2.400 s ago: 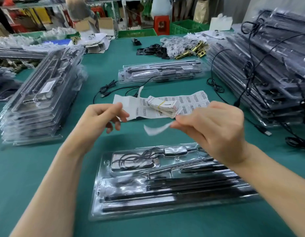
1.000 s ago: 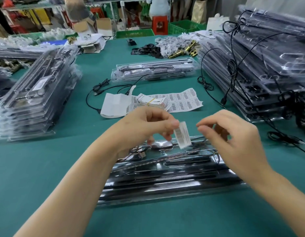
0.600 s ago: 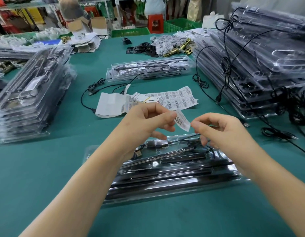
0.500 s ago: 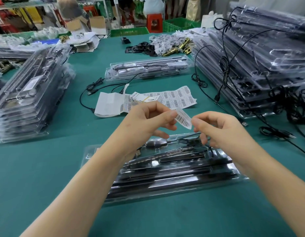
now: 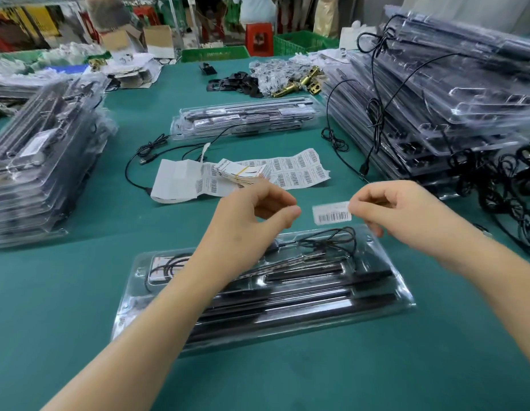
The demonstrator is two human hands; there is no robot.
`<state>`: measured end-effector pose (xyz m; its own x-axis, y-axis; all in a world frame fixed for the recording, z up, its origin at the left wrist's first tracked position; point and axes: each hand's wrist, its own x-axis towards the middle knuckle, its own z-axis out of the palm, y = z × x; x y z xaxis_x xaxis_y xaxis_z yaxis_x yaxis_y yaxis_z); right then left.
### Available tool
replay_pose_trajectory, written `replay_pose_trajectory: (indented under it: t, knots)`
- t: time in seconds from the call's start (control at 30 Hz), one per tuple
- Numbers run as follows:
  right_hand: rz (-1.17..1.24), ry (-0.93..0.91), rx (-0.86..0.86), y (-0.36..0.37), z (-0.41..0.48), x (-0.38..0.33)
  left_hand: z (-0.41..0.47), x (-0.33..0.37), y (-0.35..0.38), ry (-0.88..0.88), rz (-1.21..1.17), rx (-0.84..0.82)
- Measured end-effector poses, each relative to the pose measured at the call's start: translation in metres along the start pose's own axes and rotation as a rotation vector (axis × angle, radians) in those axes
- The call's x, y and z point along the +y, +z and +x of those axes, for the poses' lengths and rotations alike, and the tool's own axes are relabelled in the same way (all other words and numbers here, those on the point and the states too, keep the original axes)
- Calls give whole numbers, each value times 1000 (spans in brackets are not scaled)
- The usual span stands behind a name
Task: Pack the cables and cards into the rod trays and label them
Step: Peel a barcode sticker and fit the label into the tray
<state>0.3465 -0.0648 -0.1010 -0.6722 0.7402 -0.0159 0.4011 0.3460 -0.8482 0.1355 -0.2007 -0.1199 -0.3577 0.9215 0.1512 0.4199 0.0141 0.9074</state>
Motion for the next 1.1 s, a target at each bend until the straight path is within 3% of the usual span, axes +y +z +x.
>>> replay_pose_trajectory:
  t: [0.13, 0.27, 0.5, 0.93, 1.1]
  knots:
    - [-155, 46, -95, -5, 4, 3, -6, -3, 13, 119, 342, -83]
    - [-141, 86, -105, 1, 6, 11, -9, -3, 19, 146, 484, -134]
    - [-258, 76, -41, 11, 6, 15, -12, -3, 24, 153, 530, -139]
    - [-262, 124, -16, 17, 2, 18, -14, -4, 29, 219, 634, -103]
    - [-299, -56, -93, 6, 0, -1, -13, -1, 28, 233, 471, -38]
